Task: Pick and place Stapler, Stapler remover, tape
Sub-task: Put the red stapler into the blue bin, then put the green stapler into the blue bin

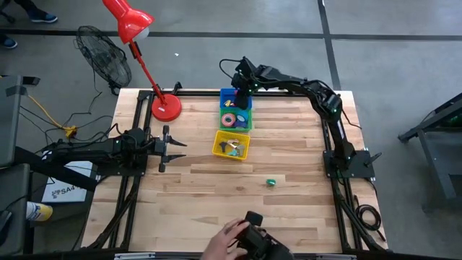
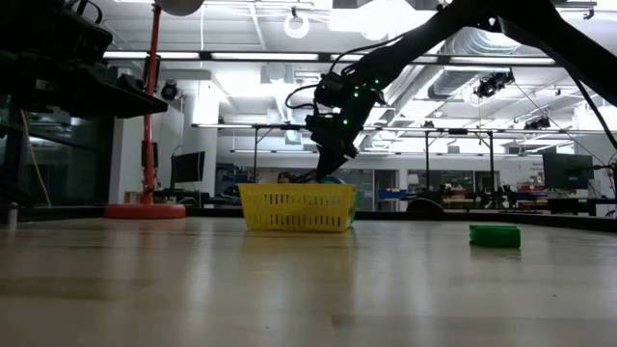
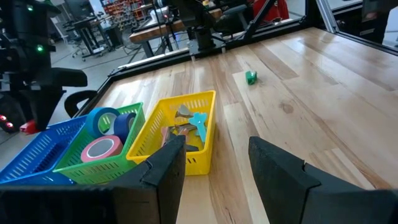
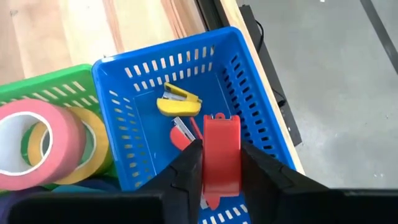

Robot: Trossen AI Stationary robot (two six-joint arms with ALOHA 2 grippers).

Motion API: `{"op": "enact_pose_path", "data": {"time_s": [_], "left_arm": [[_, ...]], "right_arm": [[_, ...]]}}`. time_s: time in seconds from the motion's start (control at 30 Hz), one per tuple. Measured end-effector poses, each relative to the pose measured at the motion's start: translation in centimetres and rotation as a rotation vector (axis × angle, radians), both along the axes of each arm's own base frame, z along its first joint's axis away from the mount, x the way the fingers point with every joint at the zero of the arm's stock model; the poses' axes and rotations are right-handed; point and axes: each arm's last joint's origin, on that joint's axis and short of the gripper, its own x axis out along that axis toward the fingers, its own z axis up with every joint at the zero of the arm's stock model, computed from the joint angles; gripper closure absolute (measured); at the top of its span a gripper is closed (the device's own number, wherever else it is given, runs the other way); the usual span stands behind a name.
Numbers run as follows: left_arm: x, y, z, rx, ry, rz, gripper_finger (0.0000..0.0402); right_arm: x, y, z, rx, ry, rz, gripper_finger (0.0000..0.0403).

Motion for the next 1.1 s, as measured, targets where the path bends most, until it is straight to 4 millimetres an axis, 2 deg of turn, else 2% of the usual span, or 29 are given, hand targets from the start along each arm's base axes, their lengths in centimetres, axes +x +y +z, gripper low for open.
{"op": "enact_pose_path", "data": {"time_s": [0.2,0.4,0.6,0.83,1.1], "left_arm": [[0.0,0.0,0.0,0.0,0.0,0.0,0.0229],[0.0,0.0,0.0,0.0,0.0,0.0,0.0229],[0.0,0.0,0.0,0.0,0.0,0.0,0.0229],[0.0,0.0,0.0,0.0,0.0,0.0,0.0229],[0.0,0.0,0.0,0.0,0.0,0.0,0.0229]], "right_arm": [[-0.1,0.1,-0.1,0.002,0.015,-0.004,0.0293],[-0.4,0.3,0.3,0.014,0.027,-0.015,0.0236],[-1.6,1.1,2.7,-0.002,0.074,-0.063,0.0191],[-2.5,3.5,4.7,0.035,0.14,-0.032,0.0181],[-1.3,6.3,4.3,0.06,0.169,0.022,0.0181]]}}
